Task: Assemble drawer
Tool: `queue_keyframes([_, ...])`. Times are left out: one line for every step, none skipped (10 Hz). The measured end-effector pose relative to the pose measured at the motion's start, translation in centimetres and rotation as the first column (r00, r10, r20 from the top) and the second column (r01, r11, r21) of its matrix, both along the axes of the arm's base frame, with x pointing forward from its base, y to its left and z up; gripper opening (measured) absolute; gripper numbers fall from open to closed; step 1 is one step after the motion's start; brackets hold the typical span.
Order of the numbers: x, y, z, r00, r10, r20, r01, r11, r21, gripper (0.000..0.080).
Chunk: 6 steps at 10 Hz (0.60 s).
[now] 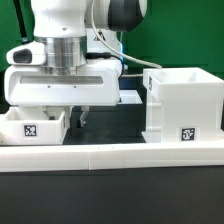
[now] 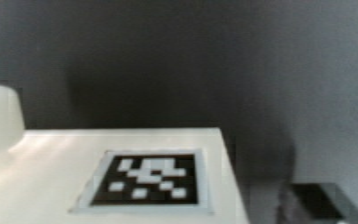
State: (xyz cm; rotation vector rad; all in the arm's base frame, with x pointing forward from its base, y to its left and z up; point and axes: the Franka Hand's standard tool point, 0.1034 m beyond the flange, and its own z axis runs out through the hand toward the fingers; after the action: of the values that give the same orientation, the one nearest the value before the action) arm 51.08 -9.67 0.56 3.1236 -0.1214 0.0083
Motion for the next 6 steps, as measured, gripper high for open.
queue_keyframes([0.0, 0.01, 0.0, 1.0, 0.0, 0.0, 0.0, 1.0, 0.0, 0.0251])
queue_keyframes([0.0, 0.01, 0.0, 1.0, 0.0, 0.0, 0.0, 1.0, 0.0, 0.0251])
queue_keyframes([0.0, 0.0, 0.0, 1.0, 0.0, 0.0, 0.0, 1.0, 0.0, 0.0073])
queue_keyframes([0.0, 0.01, 0.0, 1.0, 0.0, 0.0, 0.0, 1.0, 0.0, 0.0073])
queue_keyframes([0.0, 0.01, 0.0, 1.0, 0.0, 0.0, 0.0, 1.0, 0.0, 0.0041])
queue_keyframes([0.0, 0.01, 0.0, 1.0, 0.0, 0.0, 0.0, 1.0, 0.0, 0.0041])
